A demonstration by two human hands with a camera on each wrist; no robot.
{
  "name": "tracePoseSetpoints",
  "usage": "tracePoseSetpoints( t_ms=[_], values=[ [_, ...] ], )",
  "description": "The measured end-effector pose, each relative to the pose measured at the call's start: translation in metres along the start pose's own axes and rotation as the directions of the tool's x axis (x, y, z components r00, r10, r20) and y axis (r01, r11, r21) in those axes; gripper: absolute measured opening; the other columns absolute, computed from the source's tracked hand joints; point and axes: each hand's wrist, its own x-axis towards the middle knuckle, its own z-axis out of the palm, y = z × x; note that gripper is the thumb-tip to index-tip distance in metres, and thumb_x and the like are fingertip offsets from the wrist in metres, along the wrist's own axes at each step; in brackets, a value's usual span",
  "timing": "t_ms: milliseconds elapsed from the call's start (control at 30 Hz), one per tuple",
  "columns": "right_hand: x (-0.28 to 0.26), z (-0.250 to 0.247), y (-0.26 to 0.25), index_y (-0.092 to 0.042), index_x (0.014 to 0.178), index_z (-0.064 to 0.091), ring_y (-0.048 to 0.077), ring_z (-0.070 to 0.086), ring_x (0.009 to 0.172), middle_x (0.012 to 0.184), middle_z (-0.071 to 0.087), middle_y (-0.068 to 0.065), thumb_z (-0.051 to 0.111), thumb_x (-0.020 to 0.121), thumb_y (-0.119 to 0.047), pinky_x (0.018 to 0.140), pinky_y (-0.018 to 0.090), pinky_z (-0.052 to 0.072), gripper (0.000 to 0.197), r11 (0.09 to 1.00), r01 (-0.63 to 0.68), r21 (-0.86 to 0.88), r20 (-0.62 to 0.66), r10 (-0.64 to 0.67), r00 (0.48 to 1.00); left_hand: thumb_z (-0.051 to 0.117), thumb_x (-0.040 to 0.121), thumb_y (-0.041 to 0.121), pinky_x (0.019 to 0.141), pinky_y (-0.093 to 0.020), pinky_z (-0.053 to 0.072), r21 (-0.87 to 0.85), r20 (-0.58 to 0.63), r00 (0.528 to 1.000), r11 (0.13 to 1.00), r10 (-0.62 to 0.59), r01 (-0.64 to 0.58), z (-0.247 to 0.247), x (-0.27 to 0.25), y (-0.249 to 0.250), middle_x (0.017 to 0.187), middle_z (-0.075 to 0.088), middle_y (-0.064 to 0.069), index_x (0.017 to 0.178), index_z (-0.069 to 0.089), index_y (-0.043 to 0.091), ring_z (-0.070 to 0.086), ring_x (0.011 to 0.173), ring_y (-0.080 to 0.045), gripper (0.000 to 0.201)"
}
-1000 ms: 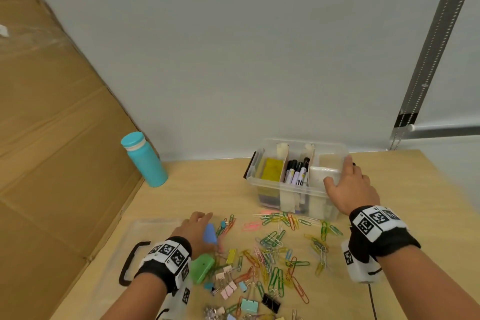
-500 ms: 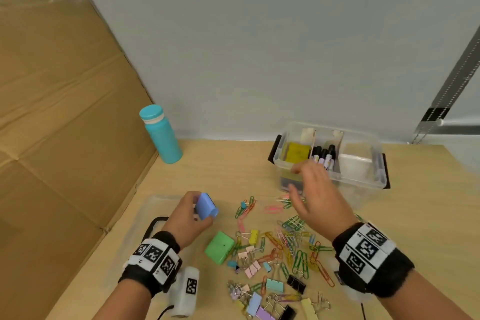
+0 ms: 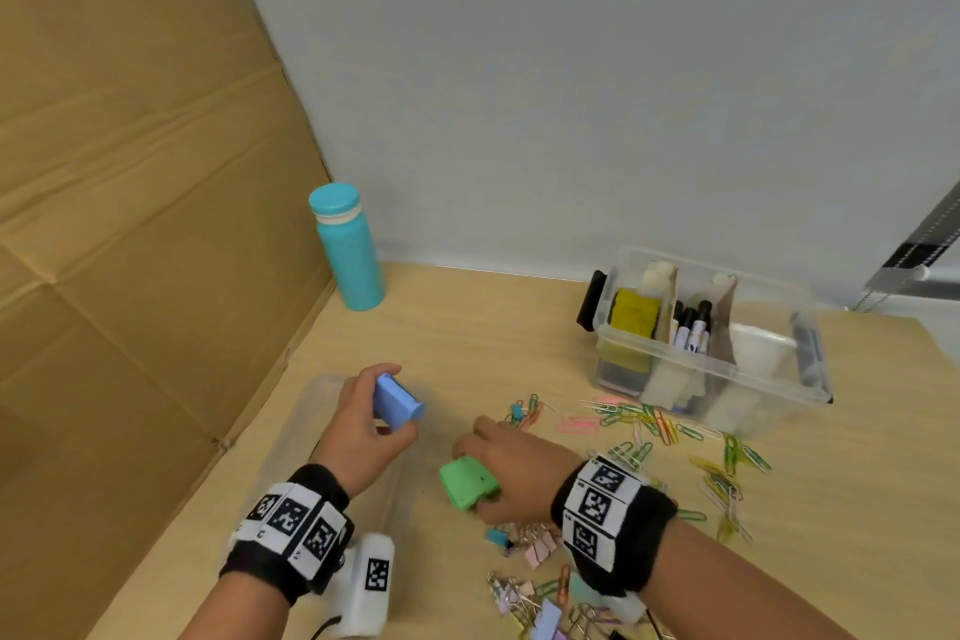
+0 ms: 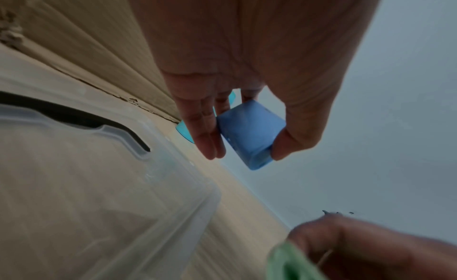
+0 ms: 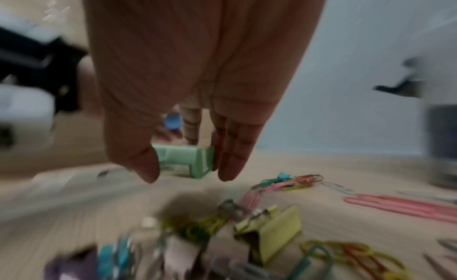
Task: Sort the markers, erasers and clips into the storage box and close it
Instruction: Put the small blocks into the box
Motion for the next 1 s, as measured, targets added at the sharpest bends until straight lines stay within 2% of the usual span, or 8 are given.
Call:
tracePoseSetpoints(
  t_ms=[133, 233, 367, 467, 567, 667, 867, 1000],
  values=[
    [-0.034, -0.028, 0.021, -0.019, 0.131, 0.047, 0.012, 0.052, 0.098, 0.113, 0.044, -0.006, 0.062, 0.083, -0.036, 0.088, 0.030, 0.048, 0.053, 0.942, -0.086, 0.324, -0.216, 0.162, 0.963, 0.072, 0.078, 0.014, 0.077, -0.023, 0.052, -0.010, 0.025, 1.000, 1.000, 0.005, -0.005, 0.005, 0.004, 0.000, 0.120, 0.043, 0.002, 0.120, 0.043, 0.033, 0.057, 0.102, -0.013, 0.055],
    [-0.070, -0.059, 0.036, -0.029, 0.135, 0.043, 0.005, 0.056, 0.092, 0.111, 0.051, -0.010, 0.055, 0.091, -0.033, 0.077, 0.015, 0.048, 0.046, 0.873, -0.088, 0.479, -0.350, 0.283, 0.893, 0.071, 0.080, 0.013, 0.069, -0.016, 0.051, -0.020, 0.032, 0.999, 1.000, 0.020, -0.020, 0.016, 0.005, 0.008, 0.121, 0.041, 0.001, 0.122, 0.043, 0.031, 0.054, 0.101, -0.009, 0.054],
    [-0.103, -0.107, 0.063, -0.026, 0.119, 0.042, 0.022, 0.065, 0.079, 0.098, 0.063, 0.004, 0.048, 0.095, -0.023, 0.066, 0.037, 0.056, 0.024, 0.808, -0.117, 0.577, -0.545, 0.488, 0.681, 0.071, 0.080, 0.013, 0.065, -0.013, 0.049, -0.025, 0.014, 0.999, 0.999, 0.041, -0.041, 0.032, 0.007, 0.023, 0.120, 0.037, 0.001, 0.123, 0.043, 0.028, 0.052, 0.098, -0.006, 0.054],
    [-0.100, -0.139, 0.090, -0.015, 0.120, 0.043, 0.017, 0.056, 0.075, 0.108, 0.054, 0.007, 0.050, 0.093, -0.019, 0.062, 0.026, 0.044, 0.029, 0.857, -0.315, 0.407, -0.624, 0.513, 0.589, 0.071, 0.080, 0.011, 0.065, -0.014, 0.049, -0.032, 0.020, 0.998, 0.997, 0.065, -0.064, 0.041, 0.009, 0.032, 0.119, 0.039, 0.002, 0.122, 0.042, 0.029, 0.051, 0.097, -0.003, 0.054],
    [-0.082, -0.158, 0.114, -0.010, 0.126, 0.047, 0.027, 0.057, 0.094, 0.121, 0.048, 0.010, 0.054, 0.090, -0.017, 0.081, 0.031, 0.045, 0.037, 0.837, -0.514, 0.188, -0.506, 0.531, 0.679, 0.071, 0.080, 0.013, 0.066, -0.016, 0.050, -0.052, -0.005, 0.997, 0.996, 0.075, -0.075, 0.044, 0.009, 0.037, 0.119, 0.039, 0.002, 0.123, 0.043, 0.030, 0.052, 0.098, -0.003, 0.054],
    [-0.060, -0.167, 0.123, -0.017, 0.120, 0.045, 0.026, 0.059, 0.092, 0.113, 0.059, 0.010, 0.058, 0.088, -0.016, 0.077, 0.034, 0.050, 0.035, 0.817, -0.569, 0.096, -0.344, 0.563, 0.751, 0.071, 0.081, 0.015, 0.067, -0.015, 0.049, -0.060, -0.007, 0.998, 0.996, 0.066, -0.066, 0.041, 0.008, 0.040, 0.118, 0.040, 0.001, 0.123, 0.043, 0.032, 0.052, 0.099, -0.006, 0.053],
    [-0.023, -0.173, 0.128, -0.007, 0.116, 0.061, 0.022, 0.057, 0.095, 0.120, 0.062, 0.009, 0.068, 0.085, -0.024, 0.081, 0.029, 0.045, 0.036, 0.761, -0.624, -0.179, -0.024, 0.630, 0.776, 0.072, 0.080, 0.017, 0.066, -0.016, 0.049, -0.035, 0.003, 1.000, 0.999, 0.030, -0.030, 0.029, 0.001, 0.038, 0.118, 0.045, 0.001, 0.124, 0.046, 0.030, 0.056, 0.096, -0.009, 0.053],
    [-0.009, -0.169, 0.142, -0.022, 0.114, 0.062, 0.018, 0.053, 0.092, 0.114, 0.059, -0.004, 0.069, 0.082, -0.027, 0.077, 0.026, 0.040, 0.033, 0.767, -0.572, -0.290, 0.068, 0.613, 0.787, 0.073, 0.079, 0.019, 0.067, -0.017, 0.051, -0.026, 0.009, 1.000, 1.000, 0.009, -0.009, 0.026, -0.007, 0.034, 0.120, 0.048, 0.001, 0.123, 0.046, 0.032, 0.058, 0.097, -0.012, 0.054]
  ],
)
